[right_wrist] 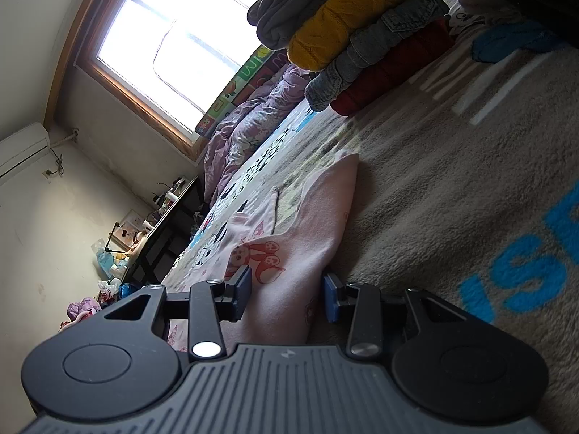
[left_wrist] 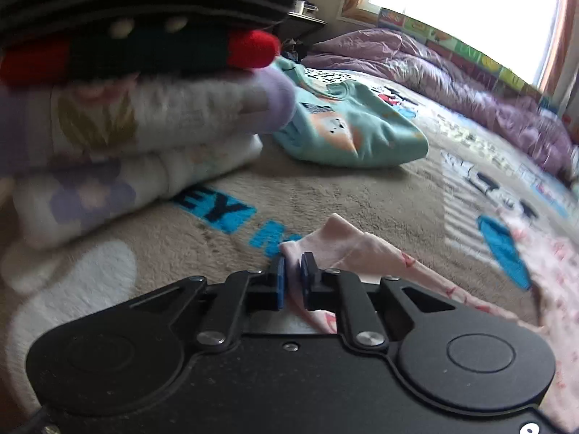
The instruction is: Fold clothes
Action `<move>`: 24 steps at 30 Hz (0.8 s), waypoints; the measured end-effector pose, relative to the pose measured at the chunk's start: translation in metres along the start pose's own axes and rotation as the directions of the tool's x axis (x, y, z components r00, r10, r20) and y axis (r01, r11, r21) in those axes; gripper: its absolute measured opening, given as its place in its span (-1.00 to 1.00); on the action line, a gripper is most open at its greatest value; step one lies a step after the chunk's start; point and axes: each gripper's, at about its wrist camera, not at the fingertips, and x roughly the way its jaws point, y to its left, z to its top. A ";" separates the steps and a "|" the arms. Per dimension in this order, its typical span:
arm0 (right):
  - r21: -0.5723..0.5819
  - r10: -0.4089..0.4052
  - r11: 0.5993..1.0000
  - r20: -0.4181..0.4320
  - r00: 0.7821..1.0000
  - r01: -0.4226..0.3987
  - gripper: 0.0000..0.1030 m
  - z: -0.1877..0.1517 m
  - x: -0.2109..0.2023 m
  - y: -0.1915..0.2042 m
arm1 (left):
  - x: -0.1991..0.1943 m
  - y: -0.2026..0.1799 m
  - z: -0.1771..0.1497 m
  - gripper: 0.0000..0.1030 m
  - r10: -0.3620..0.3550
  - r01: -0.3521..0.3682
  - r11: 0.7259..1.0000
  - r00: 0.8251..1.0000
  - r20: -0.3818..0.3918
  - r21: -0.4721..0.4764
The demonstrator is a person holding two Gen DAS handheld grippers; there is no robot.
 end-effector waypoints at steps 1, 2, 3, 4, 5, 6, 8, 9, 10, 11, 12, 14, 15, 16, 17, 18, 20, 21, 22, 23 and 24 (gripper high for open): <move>0.001 0.001 1.000 0.000 1.000 -0.001 -0.21 0.000 0.000 0.000 | -0.002 -0.005 0.001 -0.40 0.022 -0.022 1.000 1.000 0.004 0.019; 0.003 0.003 1.000 0.000 1.000 -0.003 -0.21 0.000 0.000 0.000 | -0.005 -0.010 0.001 -0.11 0.043 -0.043 0.998 0.999 0.009 0.039; 0.006 0.005 1.000 0.001 1.000 -0.005 -0.21 0.000 -0.001 0.000 | -0.010 -0.015 0.002 0.33 0.064 -0.065 0.997 0.998 0.023 0.048; 0.010 0.008 1.000 0.002 1.000 -0.008 -0.21 0.001 -0.001 -0.001 | -0.017 -0.020 0.003 0.35 0.074 -0.076 0.996 0.996 0.042 0.041; 0.012 0.009 1.000 0.002 1.000 -0.009 -0.21 0.001 -0.001 -0.001 | -0.025 -0.025 0.004 0.35 0.080 -0.082 0.996 0.995 0.062 0.032; 0.011 0.006 1.000 0.001 1.000 -0.006 -0.21 0.001 -0.001 -0.001 | -0.032 -0.031 0.002 0.35 0.060 -0.062 0.998 0.996 0.070 0.016; 0.003 -0.005 1.000 -0.003 1.000 0.005 -0.21 0.001 0.000 0.001 | -0.048 -0.045 -0.001 0.35 0.007 -0.006 1.000 0.997 0.082 -0.020; -0.003 -0.017 1.000 -0.005 1.000 0.016 -0.22 0.001 0.000 0.003 | -0.052 -0.054 -0.005 0.35 -0.034 0.036 0.999 0.996 0.077 -0.031; -0.012 -0.034 0.999 -0.012 0.999 0.033 -0.22 0.001 0.002 0.005 | -0.055 -0.064 -0.010 0.35 -0.079 0.082 0.996 0.994 0.070 -0.041; -0.020 -0.052 0.998 -0.018 0.998 0.051 -0.24 0.002 0.003 0.007 | -0.058 -0.074 -0.015 0.35 -0.124 0.127 0.991 0.990 0.063 -0.051; -0.023 -0.074 0.997 -0.023 0.997 0.074 -0.33 0.002 0.004 0.010 | -0.058 -0.085 -0.019 0.35 -0.165 0.168 0.985 0.984 0.059 -0.037; -0.031 -0.120 0.992 -0.031 0.992 0.119 -0.45 0.003 0.005 0.015 | -0.056 -0.108 -0.026 0.35 -0.245 0.245 0.969 0.968 0.051 0.004; -0.046 -0.147 0.988 -0.028 0.989 0.145 -0.49 0.003 0.005 0.019 | -0.055 -0.116 -0.029 0.35 -0.266 0.265 0.964 0.963 0.050 0.026; -0.070 -0.171 0.983 -0.022 0.985 0.169 -0.55 0.002 0.005 0.025 | -0.055 -0.123 -0.032 0.35 -0.282 0.280 0.959 0.958 0.050 0.047; -0.108 -0.197 0.975 -0.010 0.980 0.194 -0.61 0.000 0.005 0.032 | -0.054 -0.130 -0.036 0.35 -0.299 0.295 0.953 0.953 0.049 0.069; -0.147 -0.223 0.964 0.004 0.975 0.221 -0.65 -0.002 0.005 0.039 | -0.053 -0.134 -0.037 0.35 -0.313 0.309 0.948 0.949 0.045 0.082; -0.255 -0.281 0.924 0.046 0.959 0.283 -0.66 -0.006 0.007 0.059 | -0.051 -0.135 -0.038 0.35 -0.333 0.329 0.940 0.942 0.041 0.086; -0.315 -0.306 0.897 0.066 0.950 0.311 -0.66 -0.009 0.009 0.070 | -0.050 -0.133 -0.038 0.35 -0.336 0.333 0.940 0.941 0.043 0.074; -0.389 -0.326 0.860 0.078 0.942 0.330 -0.66 -0.013 0.014 0.083 | -0.049 -0.131 -0.037 0.35 -0.340 0.337 0.940 0.939 0.045 0.062; -0.475 -0.340 0.812 0.090 0.936 0.340 -0.66 -0.019 0.020 0.096 | -0.048 -0.129 -0.036 0.35 -0.343 0.341 0.939 0.938 0.047 0.050; -0.565 -0.347 0.752 0.099 0.933 0.340 -0.66 -0.026 0.027 0.111 | -0.046 -0.127 -0.035 0.35 -0.346 0.345 0.938 0.937 0.049 0.038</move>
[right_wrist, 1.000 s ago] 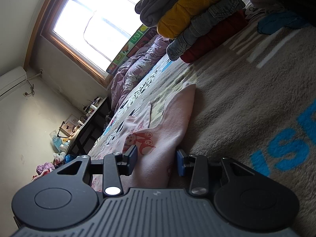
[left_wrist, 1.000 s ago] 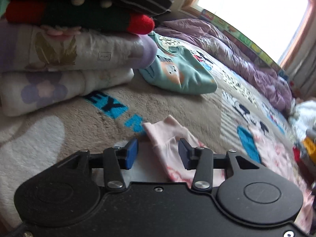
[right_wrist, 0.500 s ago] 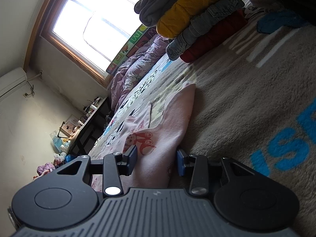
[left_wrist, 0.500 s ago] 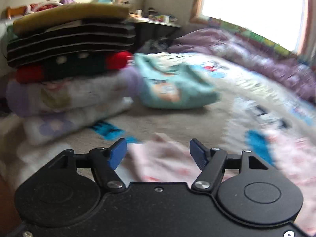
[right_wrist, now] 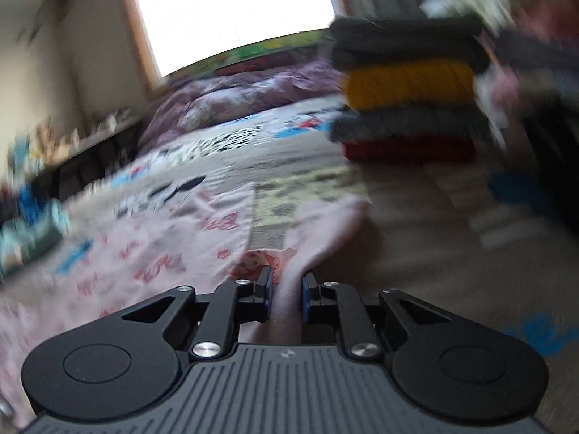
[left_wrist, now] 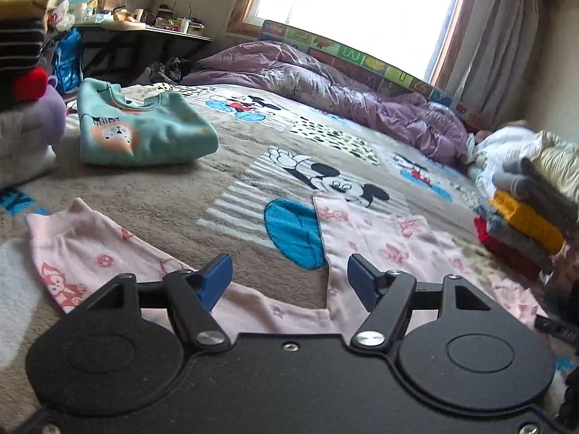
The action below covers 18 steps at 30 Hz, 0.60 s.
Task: Fold clothes
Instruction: 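Open both grippers and release the spread pink garment on the bed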
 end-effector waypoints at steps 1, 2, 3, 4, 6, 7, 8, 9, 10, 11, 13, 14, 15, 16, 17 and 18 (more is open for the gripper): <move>-0.097 -0.002 0.995 0.001 1.000 0.002 -0.67 0.002 0.002 0.017 | 0.001 0.002 0.001 0.35 -0.003 0.003 1.000 1.000 0.002 -0.012; -0.198 -0.004 0.980 0.000 1.000 0.004 -0.67 0.002 0.004 0.034 | 0.001 0.005 0.002 0.35 -0.007 0.007 1.000 1.000 0.005 -0.024; -0.293 -0.005 0.956 -0.004 1.000 0.003 -0.67 0.002 0.006 0.052 | 0.001 0.008 0.002 0.35 -0.007 0.007 0.999 1.000 0.006 -0.042; -0.371 -0.001 0.929 -0.017 1.000 -0.006 -0.67 0.000 0.008 0.067 | 0.002 0.010 0.001 0.35 -0.007 0.008 0.998 1.000 0.006 -0.058; -0.513 0.000 0.858 -0.045 0.999 -0.023 -0.66 -0.007 0.013 0.095 | 0.004 0.013 0.002 0.35 -0.013 0.013 0.997 1.000 0.002 -0.072; -0.555 0.007 0.831 -0.055 0.998 -0.037 -0.56 -0.010 0.011 0.106 | 0.005 0.013 0.002 0.35 -0.016 0.016 0.997 1.000 0.001 -0.074; -0.583 0.024 0.810 -0.058 0.998 -0.053 -0.35 -0.013 0.008 0.113 | 0.005 0.013 0.001 0.35 -0.019 0.019 0.997 1.000 0.001 -0.076; -0.610 0.039 0.789 -0.060 0.997 -0.067 -0.23 -0.015 0.004 0.121 | 0.006 0.013 0.001 0.35 -0.022 0.022 0.997 1.000 0.000 -0.077; -0.631 0.050 0.773 -0.054 0.997 -0.073 -0.01 -0.017 -0.001 0.126 | 0.007 0.013 0.001 0.35 -0.026 0.025 0.997 1.000 0.000 -0.079; -0.639 0.068 0.765 -0.049 0.996 -0.083 0.11 -0.017 -0.007 0.128 | 0.007 0.013 0.001 0.35 -0.029 0.029 0.996 1.000 -0.001 -0.081; -0.636 0.110 0.763 -0.046 0.993 -0.114 0.15 -0.016 -0.019 0.128 | 0.010 0.013 0.001 0.35 -0.039 0.038 0.995 0.999 -0.004 -0.092; -0.625 0.137 0.768 -0.047 0.989 -0.136 0.15 -0.014 -0.025 0.125 | 0.011 0.013 0.001 0.35 -0.042 0.042 0.994 0.999 -0.006 -0.097; -0.604 0.177 0.779 -0.049 0.983 -0.170 0.15 -0.011 -0.031 0.122 | 0.013 0.013 0.002 0.35 -0.045 0.044 0.994 0.999 -0.007 -0.101; -0.577 0.217 0.791 -0.048 0.975 -0.205 0.15 -0.007 -0.037 0.117 | 0.014 0.013 0.002 0.35 -0.048 0.047 0.993 0.999 -0.009 -0.106; -0.535 0.261 0.809 -0.044 0.964 -0.243 0.14 -0.001 -0.042 0.110 | 0.015 0.012 0.003 0.35 -0.051 0.050 0.993 0.999 -0.009 -0.109; -0.484 0.304 0.828 -0.034 0.952 -0.282 0.13 0.006 -0.047 0.102 | 0.016 0.012 0.003 0.35 -0.055 0.054 0.992 0.998 -0.009 -0.112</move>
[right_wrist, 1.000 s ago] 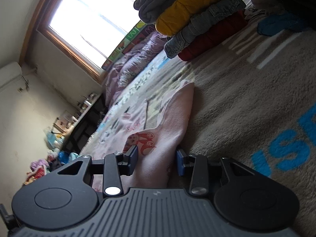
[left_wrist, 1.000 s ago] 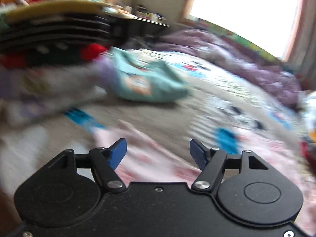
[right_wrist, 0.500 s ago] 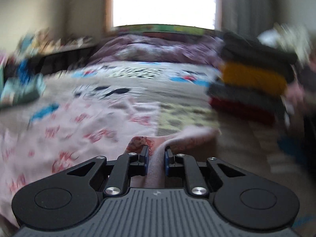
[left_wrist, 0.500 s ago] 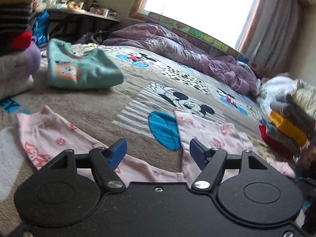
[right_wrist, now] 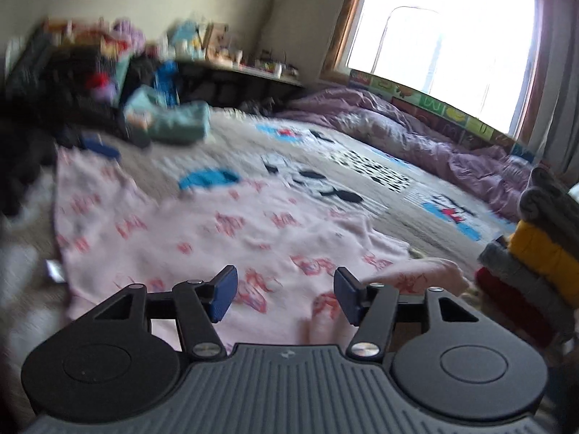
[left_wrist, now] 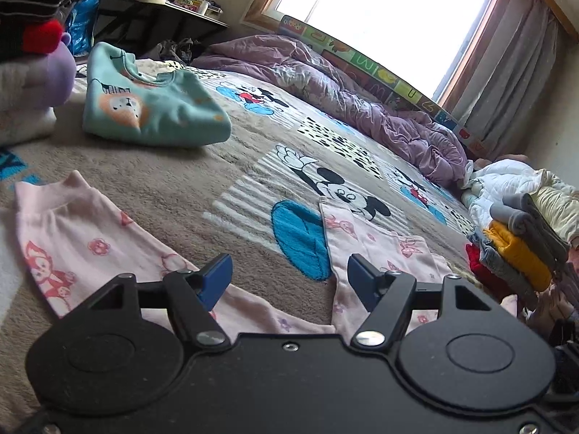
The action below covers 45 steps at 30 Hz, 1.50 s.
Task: Fold clothes
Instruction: 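Open both grippers and release the spread pink garment on the bed, then pinch the garment edge with the right gripper and lift it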
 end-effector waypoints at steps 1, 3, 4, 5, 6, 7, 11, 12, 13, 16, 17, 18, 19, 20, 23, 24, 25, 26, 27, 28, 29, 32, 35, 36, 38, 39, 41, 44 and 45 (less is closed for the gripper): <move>0.088 0.026 0.996 0.044 0.999 -0.030 0.12 0.000 -0.008 -0.014 | 0.001 0.000 0.000 0.35 -0.004 0.004 1.000 1.000 0.000 -0.003; 0.261 0.057 0.961 0.133 0.989 -0.090 0.09 0.000 -0.024 -0.043 | 0.003 0.000 0.001 0.35 -0.009 0.009 1.000 1.000 0.000 -0.014; 0.361 0.027 0.929 0.157 0.987 -0.083 0.09 -0.006 -0.027 -0.062 | 0.004 0.000 0.001 0.35 -0.014 0.014 1.000 1.000 -0.001 -0.018; 0.460 -0.008 0.885 0.173 0.985 -0.074 0.09 -0.012 -0.030 -0.081 | 0.005 0.000 0.001 0.35 -0.016 0.016 1.000 1.000 -0.002 -0.021; 0.558 -0.053 0.829 0.160 0.986 -0.046 0.08 -0.021 -0.028 -0.101 | 0.006 -0.001 0.001 0.35 -0.018 0.018 1.000 1.000 -0.004 -0.023; 0.632 -0.107 0.775 0.127 0.986 0.003 0.07 -0.032 -0.026 -0.119 | 0.008 -0.001 0.001 0.35 -0.020 0.020 1.000 1.000 -0.005 -0.023; 0.763 -0.162 0.633 -0.035 0.986 0.131 0.04 -0.059 0.002 -0.171 | 0.015 -0.006 0.000 0.35 -0.029 0.028 1.000 0.999 -0.015 -0.013; 0.771 -0.151 0.625 -0.037 0.988 0.124 0.04 -0.061 0.009 -0.178 | 0.017 -0.007 0.000 0.35 -0.030 0.030 1.000 0.999 -0.018 -0.011; 0.768 -0.143 0.629 -0.040 0.989 0.122 0.04 -0.058 0.017 -0.183 | 0.019 -0.008 -0.001 0.35 -0.031 0.031 0.999 0.999 -0.022 -0.009; 0.732 -0.100 0.673 -0.056 0.993 0.109 0.07 -0.044 0.044 -0.188 | 0.025 -0.010 -0.001 0.35 -0.035 0.035 0.999 0.999 -0.034 -0.008; 0.715 -0.084 0.692 -0.064 0.994 0.105 0.08 -0.039 0.054 -0.188 | 0.027 -0.011 -0.001 0.35 -0.035 0.035 0.999 0.999 -0.037 -0.009; 0.692 -0.070 0.714 -0.080 0.994 0.106 0.08 -0.033 0.066 -0.186 | 0.029 -0.011 -0.001 0.35 -0.036 0.036 0.999 0.999 -0.040 -0.008; 0.673 -0.061 0.731 -0.102 0.993 0.114 0.08 -0.030 0.075 -0.184 | 0.031 -0.012 -0.001 0.35 -0.038 0.037 0.999 0.998 -0.044 -0.008; 0.653 -0.053 0.747 -0.125 0.991 0.122 0.08 -0.027 0.084 -0.182 | 0.033 -0.012 -0.001 0.35 -0.039 0.039 0.999 0.998 -0.047 -0.011; 0.625 -0.029 0.769 -0.172 0.985 0.132 0.08 -0.025 0.100 -0.177 | 0.037 -0.012 0.000 0.35 -0.044 0.043 0.999 0.998 -0.052 -0.021; 0.630 -0.018 0.765 -0.179 0.984 0.129 0.08 -0.026 0.104 -0.175 | 0.038 -0.012 0.001 0.35 -0.045 0.044 0.999 0.998 -0.053 -0.024; 0.638 -0.009 0.759 -0.184 0.983 0.126 0.08 -0.027 0.107 -0.173 | 0.040 -0.012 0.001 0.35 -0.047 0.045 0.999 0.997 -0.055 -0.027; 0.656 -0.004 0.745 -0.179 0.984 0.122 0.09 -0.028 0.105 -0.171 | 0.041 -0.011 0.002 0.35 -0.048 0.047 0.998 0.997 -0.056 -0.030; 0.672 -0.002 0.731 -0.174 0.985 0.120 0.09 -0.030 0.104 -0.169 | 0.042 -0.011 0.002 0.35 -0.050 0.048 0.998 0.997 -0.058 -0.034; 0.684 -0.006 0.720 -0.170 0.985 0.123 0.09 -0.033 0.104 -0.170 | 0.044 -0.011 0.002 0.35 -0.052 0.049 0.998 0.997 -0.060 -0.037; 0.695 -0.011 0.708 -0.167 0.986 0.125 0.09 -0.035 0.104 -0.170 | 0.045 -0.011 0.003 0.35 -0.054 0.052 0.998 0.997 -0.060 -0.041; 0.712 -0.026 0.689 -0.160 0.987 0.134 0.05 -0.038 0.102 -0.167 | 0.044 -0.010 0.004 0.35 -0.059 0.056 0.997 0.997 -0.057 -0.048; 0.697 -0.040 0.703 -0.164 0.986 0.144 -0.46 -0.036 0.101 -0.162 | 0.042 -0.009 0.006 0.35 -0.060 0.057 0.997 0.997 -0.052 -0.055; 0.689 -0.050 0.709 -0.166 0.985 0.152 -0.54 -0.035 0.100 -0.161 | 0.041 -0.008 0.006 0.35 -0.060 0.057 0.997 0.997 -0.050 -0.057; 0.680 -0.085 0.715 -0.147 0.986 0.162 -0.69 -0.030 0.096 -0.160 | 0.040 -0.006 0.006 0.35 -0.054 0.051 0.997 0.997 -0.046 -0.065; 0.676 -0.102 0.718 -0.136 0.985 0.168 -0.72 -0.028 0.093 -0.160 | 0.039 -0.005 0.006 0.35 -0.052 0.049 0.997 0.998 -0.045 -0.067; 0.674 -0.121 0.720 -0.115 0.986 0.167 -0.80 -0.023 0.086 -0.160 | 0.038 -0.004 0.006 0.35 -0.053 0.050 0.997 0.998 -0.043 -0.064; 0.657 -0.132 0.739 -0.077 0.988 0.150 -0.83 -0.013 0.072 -0.160 | 0.035 -0.004 0.007 0.35 -0.054 0.051 0.997 0.998 -0.040 -0.059; 0.651 -0.144 0.744 -0.065 0.987 0.151 -0.83 -0.009 0.067 -0.160 | 0.034 -0.004 0.007 0.35 -0.054 0.052 0.997 0.998 -0.039 -0.058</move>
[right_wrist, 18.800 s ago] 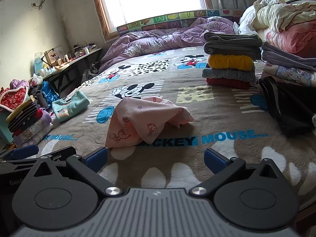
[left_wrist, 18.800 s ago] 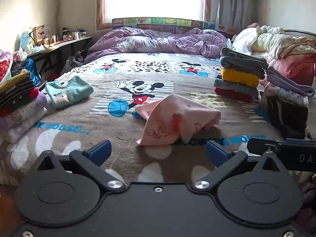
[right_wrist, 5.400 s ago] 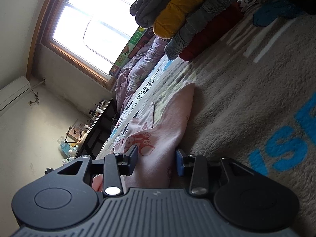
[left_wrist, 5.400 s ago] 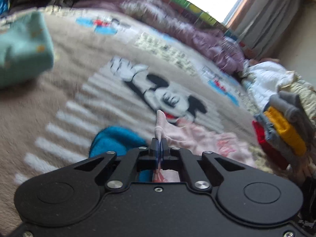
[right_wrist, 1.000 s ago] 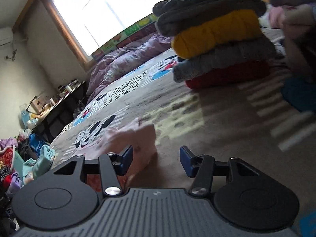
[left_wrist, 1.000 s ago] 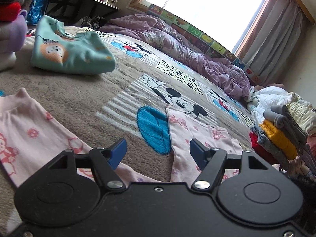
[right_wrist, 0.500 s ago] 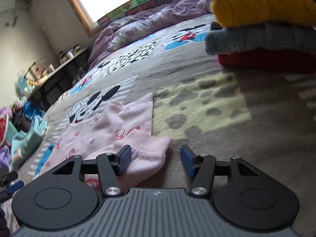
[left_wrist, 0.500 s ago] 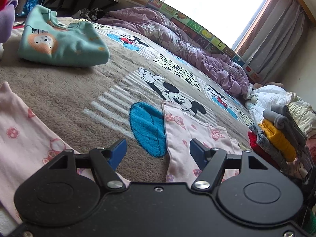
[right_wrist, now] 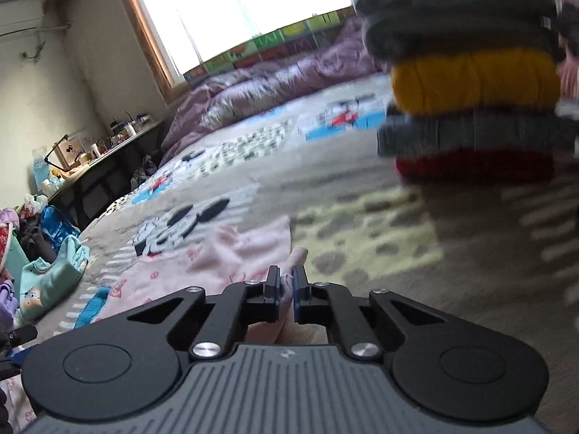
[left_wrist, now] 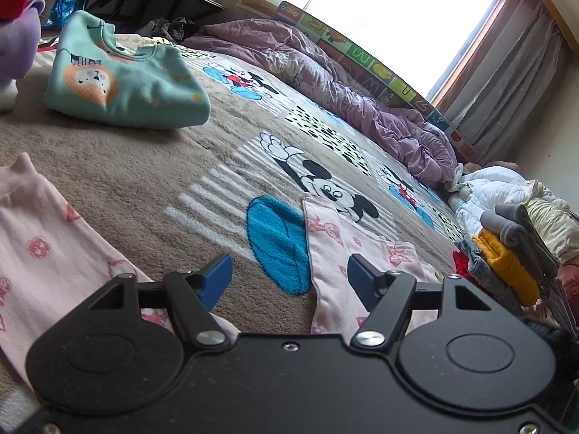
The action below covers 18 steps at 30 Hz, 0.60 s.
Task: Fold clothes
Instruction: 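Pinch the garment edge with the right gripper and lift it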
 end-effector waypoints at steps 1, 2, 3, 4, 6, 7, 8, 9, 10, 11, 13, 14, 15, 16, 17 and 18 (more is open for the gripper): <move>0.007 0.001 1.000 0.018 1.000 -0.001 -0.83 0.003 -0.007 0.000 | -0.001 0.000 0.000 0.35 0.000 0.000 1.000 1.000 0.001 0.002; 0.014 0.002 1.000 0.037 0.999 -0.003 -0.83 0.006 -0.014 -0.001 | -0.002 0.000 0.000 0.35 -0.001 0.001 1.000 1.000 0.002 0.003; 0.021 0.003 1.000 0.055 0.998 -0.004 -0.84 0.010 -0.021 -0.002 | -0.002 0.000 0.000 0.35 0.001 -0.001 1.000 1.000 0.003 0.004; 0.027 0.000 1.000 0.073 0.997 -0.002 -0.84 0.013 -0.028 -0.003 | -0.002 0.000 0.000 0.35 0.001 -0.001 1.000 1.000 0.004 0.005; 0.036 -0.008 0.999 0.106 0.994 0.004 -0.84 0.019 -0.043 -0.009 | -0.004 -0.001 -0.001 0.35 0.001 -0.001 1.000 1.000 0.007 0.007; 0.044 -0.012 0.999 0.121 0.993 0.007 -0.84 0.022 -0.051 -0.013 | -0.004 -0.002 -0.001 0.35 0.001 -0.001 1.000 1.000 0.008 0.009; 0.056 -0.017 0.998 0.135 0.991 0.009 -0.84 0.025 -0.059 -0.017 | -0.005 -0.002 -0.002 0.35 0.002 -0.002 1.000 1.000 0.009 0.012; 0.066 -0.025 0.998 0.147 0.989 0.015 -0.84 0.027 -0.066 -0.022 | -0.005 -0.003 -0.002 0.35 0.002 -0.002 1.000 1.000 0.011 0.016; 0.072 -0.035 0.997 0.161 0.986 0.024 -0.84 0.029 -0.073 -0.027 | -0.006 -0.004 -0.002 0.35 0.002 -0.002 1.000 1.000 0.013 0.020; 0.079 -0.045 0.996 0.172 0.984 0.032 -0.84 0.030 -0.080 -0.033 | -0.006 -0.004 -0.002 0.35 0.003 -0.003 1.000 1.000 0.014 0.022; 0.104 -0.070 0.993 0.195 0.978 0.050 -0.84 0.030 -0.093 -0.044 | -0.007 -0.005 -0.002 0.35 0.004 -0.004 1.000 1.000 0.017 0.026; 0.116 -0.083 0.991 0.207 0.975 0.060 -0.84 0.029 -0.100 -0.050 | -0.008 -0.005 -0.002 0.35 0.005 -0.005 1.000 1.000 0.018 0.028; 0.129 -0.096 0.989 0.218 0.971 0.069 -0.84 0.029 -0.106 -0.056 | -0.008 -0.006 -0.003 0.35 0.005 -0.005 1.000 1.000 0.019 0.029; 0.142 -0.109 0.987 0.228 0.968 0.077 -0.84 0.028 -0.113 -0.062 | -0.008 -0.006 -0.003 0.35 0.005 -0.006 1.000 1.000 0.019 0.031; 0.158 -0.122 0.984 0.236 0.964 0.086 -0.84 0.026 -0.119 -0.069 | -0.008 -0.007 -0.003 0.35 0.006 -0.006 0.999 1.000 0.020 0.032; 0.174 -0.136 0.980 0.244 0.960 0.095 -0.84 0.023 -0.124 -0.075 | -0.008 -0.008 -0.004 0.35 0.006 -0.006 0.999 1.000 0.019 0.034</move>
